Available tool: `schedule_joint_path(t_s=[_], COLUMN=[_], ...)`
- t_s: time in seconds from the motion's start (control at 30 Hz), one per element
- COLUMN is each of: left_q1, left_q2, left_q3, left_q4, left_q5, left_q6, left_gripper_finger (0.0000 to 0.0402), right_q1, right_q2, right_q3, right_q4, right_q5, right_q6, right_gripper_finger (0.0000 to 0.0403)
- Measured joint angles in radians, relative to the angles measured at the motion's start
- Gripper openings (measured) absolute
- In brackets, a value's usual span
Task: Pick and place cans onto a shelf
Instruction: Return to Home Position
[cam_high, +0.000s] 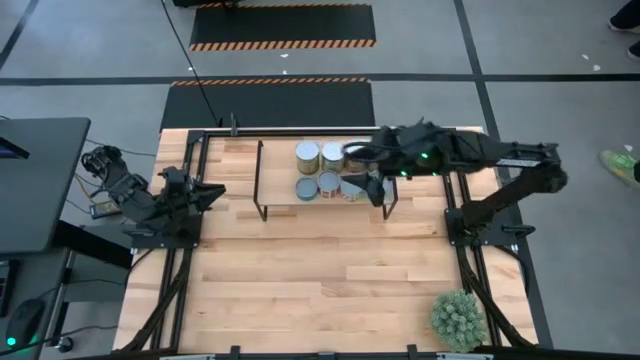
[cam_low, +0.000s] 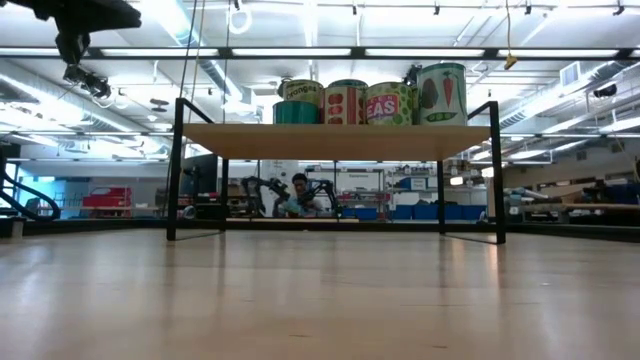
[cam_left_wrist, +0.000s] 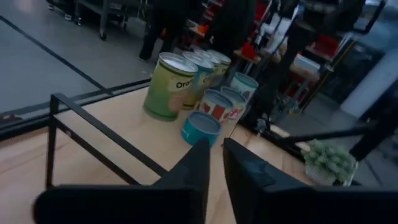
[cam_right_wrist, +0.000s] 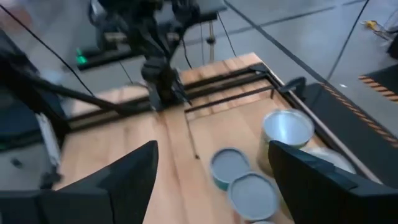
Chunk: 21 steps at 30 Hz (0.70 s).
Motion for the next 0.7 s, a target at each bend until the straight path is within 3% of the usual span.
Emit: schedule_joint_path(t_s=[0.2,0.57,0.7], left_q1=[0.0,0.013,0.04], left_q2=[-0.007,-0.11,-0.163], left_q3=[-0.104,-0.152,-0.152], left_q4=[0.152,0.153,0.15], left_q5=[-0.028,-0.194,-0.203], left_q6=[0.0,-0.028,-0.027], left_gripper_finger=[0.0008,0.0003,0.0002], right_q1=[0.011,-0.004,-0.018], right_q2=[-0.211,-0.59,-0.719], right_q3=[-0.282,-0.64,-0.731], right_q4=[0.21,0.361,0.398], right_q5=[-0.009,-0.016,-0.025], right_q6=[0.09,0.172,0.171], right_gripper_finger=[0.031,0.031,0.0309])
